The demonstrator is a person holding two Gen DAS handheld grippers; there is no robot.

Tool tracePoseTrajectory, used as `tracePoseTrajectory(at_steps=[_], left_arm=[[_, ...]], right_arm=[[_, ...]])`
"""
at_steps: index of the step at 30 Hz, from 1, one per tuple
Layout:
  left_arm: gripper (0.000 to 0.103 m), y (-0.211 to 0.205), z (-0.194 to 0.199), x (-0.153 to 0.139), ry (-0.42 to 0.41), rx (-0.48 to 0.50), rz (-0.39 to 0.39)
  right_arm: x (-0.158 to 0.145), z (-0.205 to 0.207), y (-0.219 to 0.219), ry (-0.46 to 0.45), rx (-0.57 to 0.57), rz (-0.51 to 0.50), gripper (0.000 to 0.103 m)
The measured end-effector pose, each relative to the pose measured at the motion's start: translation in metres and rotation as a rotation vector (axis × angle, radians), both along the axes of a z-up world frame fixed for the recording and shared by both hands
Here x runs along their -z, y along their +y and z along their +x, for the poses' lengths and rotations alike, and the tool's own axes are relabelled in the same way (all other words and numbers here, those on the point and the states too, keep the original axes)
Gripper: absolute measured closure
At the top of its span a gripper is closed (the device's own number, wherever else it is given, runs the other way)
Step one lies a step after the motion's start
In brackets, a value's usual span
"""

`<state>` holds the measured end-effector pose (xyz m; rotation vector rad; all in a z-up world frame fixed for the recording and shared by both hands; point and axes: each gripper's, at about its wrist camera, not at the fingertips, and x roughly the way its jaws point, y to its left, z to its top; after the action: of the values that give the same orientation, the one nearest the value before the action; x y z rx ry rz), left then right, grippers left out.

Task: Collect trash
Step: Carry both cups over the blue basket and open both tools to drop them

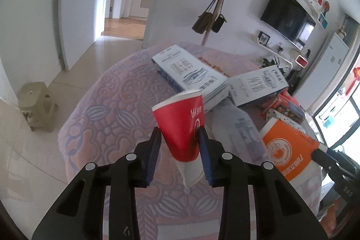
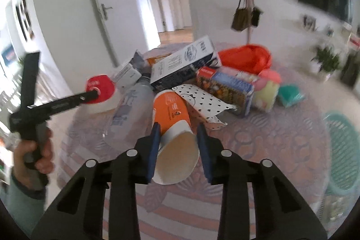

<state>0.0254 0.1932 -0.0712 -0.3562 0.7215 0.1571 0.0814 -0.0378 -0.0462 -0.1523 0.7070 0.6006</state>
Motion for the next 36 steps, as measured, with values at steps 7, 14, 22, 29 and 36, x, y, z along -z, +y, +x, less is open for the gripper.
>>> tracePoseTrajectory(at_steps=[7,14,22,29,36], left_arm=[[0.073,-0.006,-0.006,-0.011,-0.022,0.018,0.034],[0.073,-0.012,-0.007,-0.004,-0.023,0.031,0.03],[0.074,-0.032,-0.017,-0.035,-0.135,0.084,0.045],[0.074,-0.074,-0.013,-0.074,-0.244,0.186,0.054],[0.074,-0.148,0.022,-0.098,-0.285,0.331,0.114]], right_arm=[[0.008,-0.001,0.012,0.007,-0.028,-0.013,0.067],[0.03,0.01,0.015,0.105,-0.027,0.045,0.065],[-0.005,-0.006,-0.007,0.023,-0.034,0.123,0.072],[-0.04,-0.009,-0.049,-0.057,0.029,0.203,0.072],[-0.06,0.003,-0.118,-0.127,0.179,0.255,0.072]])
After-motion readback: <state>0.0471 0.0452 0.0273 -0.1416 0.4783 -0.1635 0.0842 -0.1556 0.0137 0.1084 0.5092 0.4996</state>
